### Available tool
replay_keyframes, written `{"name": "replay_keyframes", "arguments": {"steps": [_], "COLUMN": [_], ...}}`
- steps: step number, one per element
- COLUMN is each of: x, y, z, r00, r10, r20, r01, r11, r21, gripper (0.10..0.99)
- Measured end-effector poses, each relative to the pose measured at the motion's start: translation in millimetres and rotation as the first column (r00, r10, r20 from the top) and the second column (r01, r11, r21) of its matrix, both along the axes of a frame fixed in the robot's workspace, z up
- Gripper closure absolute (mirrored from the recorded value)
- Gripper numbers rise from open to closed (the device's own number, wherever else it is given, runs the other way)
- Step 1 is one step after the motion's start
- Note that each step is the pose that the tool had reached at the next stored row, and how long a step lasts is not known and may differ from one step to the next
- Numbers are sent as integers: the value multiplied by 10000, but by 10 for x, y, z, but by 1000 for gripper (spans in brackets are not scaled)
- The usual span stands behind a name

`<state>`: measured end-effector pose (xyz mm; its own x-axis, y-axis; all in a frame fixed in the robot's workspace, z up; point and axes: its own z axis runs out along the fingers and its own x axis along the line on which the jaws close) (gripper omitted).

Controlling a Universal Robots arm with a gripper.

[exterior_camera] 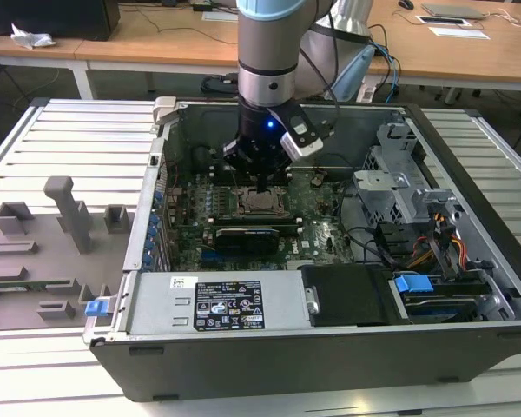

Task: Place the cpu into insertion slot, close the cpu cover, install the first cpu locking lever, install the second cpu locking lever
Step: 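Close the cpu cover, then install the first cpu locking lever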

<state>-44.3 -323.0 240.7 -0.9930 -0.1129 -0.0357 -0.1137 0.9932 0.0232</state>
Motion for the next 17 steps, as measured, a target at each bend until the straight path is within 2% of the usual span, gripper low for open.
{"name": "replay_keyframes", "arguments": {"steps": [1, 4, 17], "x": [0, 0, 0], "y": [0, 0, 0], "z": [46, 90, 94], "r00": [10000, 10000, 10000], "r10": [0, 0, 0], "r20": [0, 0, 0], "r01": [0, 0, 0], "r11": [10000, 10000, 10000], "r21": [-17, -41, -43], "gripper": [980, 980, 980]}}
